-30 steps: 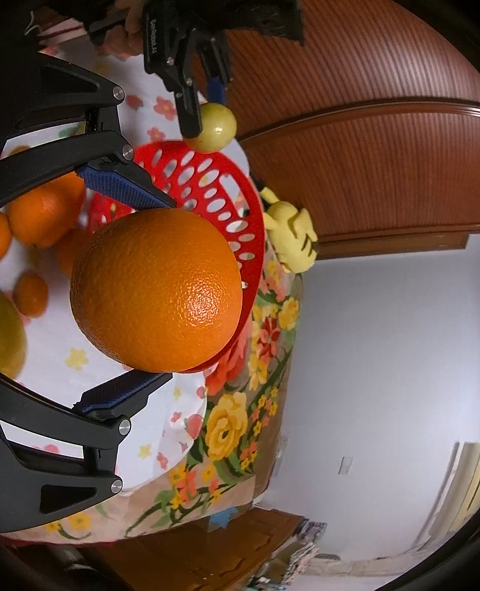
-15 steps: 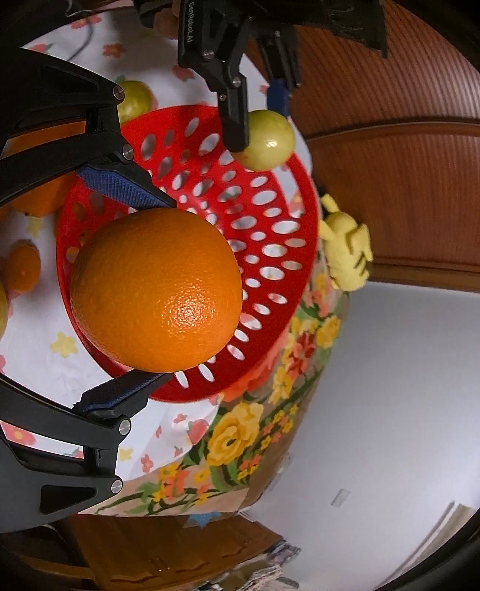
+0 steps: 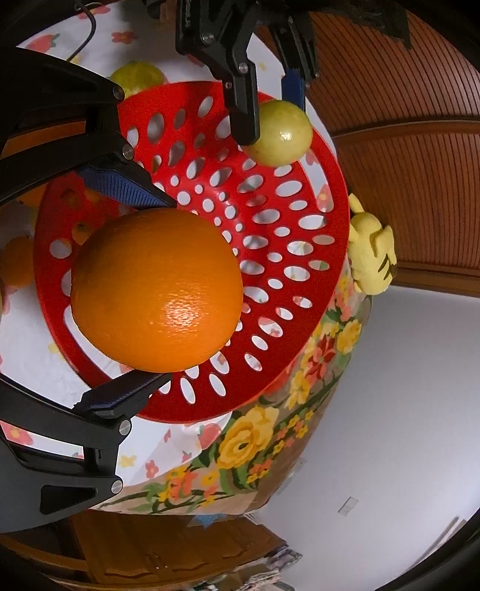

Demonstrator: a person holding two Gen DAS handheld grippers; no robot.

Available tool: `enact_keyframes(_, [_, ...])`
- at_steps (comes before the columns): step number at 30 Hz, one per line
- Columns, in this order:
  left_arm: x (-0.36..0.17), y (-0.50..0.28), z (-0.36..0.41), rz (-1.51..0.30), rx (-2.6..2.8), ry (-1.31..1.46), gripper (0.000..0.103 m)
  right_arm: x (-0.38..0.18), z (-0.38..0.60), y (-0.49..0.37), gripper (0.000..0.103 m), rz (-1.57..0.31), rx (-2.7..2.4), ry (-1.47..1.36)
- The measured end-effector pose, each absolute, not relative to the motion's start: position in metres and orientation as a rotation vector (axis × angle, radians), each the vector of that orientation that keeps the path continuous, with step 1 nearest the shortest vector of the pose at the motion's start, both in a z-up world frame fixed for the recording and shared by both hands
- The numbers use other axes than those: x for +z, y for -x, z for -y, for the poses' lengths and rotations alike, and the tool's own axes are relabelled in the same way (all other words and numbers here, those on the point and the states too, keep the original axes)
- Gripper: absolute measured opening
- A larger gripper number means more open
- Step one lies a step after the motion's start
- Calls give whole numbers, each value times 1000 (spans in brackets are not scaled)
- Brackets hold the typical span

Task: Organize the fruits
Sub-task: 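Open the right tool to drop the orange into the red basket while the left tool releases its citrus there, then pull both open tools back from the basket toward the fruit pile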

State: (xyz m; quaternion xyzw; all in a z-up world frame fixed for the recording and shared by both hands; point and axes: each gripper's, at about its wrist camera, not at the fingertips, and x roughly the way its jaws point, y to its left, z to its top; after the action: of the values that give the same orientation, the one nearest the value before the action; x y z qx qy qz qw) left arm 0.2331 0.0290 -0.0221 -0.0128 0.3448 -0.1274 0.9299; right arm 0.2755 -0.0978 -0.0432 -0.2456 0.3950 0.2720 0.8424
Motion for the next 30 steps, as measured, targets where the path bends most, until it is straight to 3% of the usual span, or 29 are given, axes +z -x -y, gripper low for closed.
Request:
enact_keyframes(20, [-29, -242, -18, -715, -269, 23, 56, -18, 104, -263, 85, -730, 549, 431])
enact_keyframes(23, [-24, -237, -18, -702, -268, 26, 62, -14, 110, -256, 85, -710, 543, 402])
enact_keyframes(30, [-11, -218, -16, -674, -267, 24, 64, 4, 125, -235, 85, -644, 512, 317])
